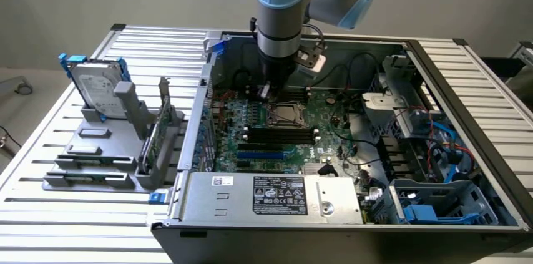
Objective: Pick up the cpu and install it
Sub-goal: 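Install the first cpu locking lever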
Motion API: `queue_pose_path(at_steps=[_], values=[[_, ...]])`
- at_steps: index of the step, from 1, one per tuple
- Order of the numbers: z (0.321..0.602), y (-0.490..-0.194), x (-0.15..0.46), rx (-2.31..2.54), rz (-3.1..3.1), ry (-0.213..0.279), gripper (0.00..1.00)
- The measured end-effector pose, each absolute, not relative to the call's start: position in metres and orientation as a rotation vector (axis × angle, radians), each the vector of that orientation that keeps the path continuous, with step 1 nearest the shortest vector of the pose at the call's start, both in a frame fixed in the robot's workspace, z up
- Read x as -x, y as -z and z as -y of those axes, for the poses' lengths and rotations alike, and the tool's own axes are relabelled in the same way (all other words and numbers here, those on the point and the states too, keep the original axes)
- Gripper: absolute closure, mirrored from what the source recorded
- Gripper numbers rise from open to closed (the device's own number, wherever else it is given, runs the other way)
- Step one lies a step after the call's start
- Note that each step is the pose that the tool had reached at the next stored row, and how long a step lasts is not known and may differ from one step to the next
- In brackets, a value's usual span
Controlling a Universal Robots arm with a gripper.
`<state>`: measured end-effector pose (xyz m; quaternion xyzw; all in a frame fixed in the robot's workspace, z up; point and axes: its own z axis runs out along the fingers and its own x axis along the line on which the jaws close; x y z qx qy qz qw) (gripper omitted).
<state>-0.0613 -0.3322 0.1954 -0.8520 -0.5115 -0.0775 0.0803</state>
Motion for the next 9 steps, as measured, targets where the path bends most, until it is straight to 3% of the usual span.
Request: queue_pose_path(at_steps=[9], values=[[0.3311, -0.1950, 0.0589, 2.555, 1.525, 0.230, 0.89]])
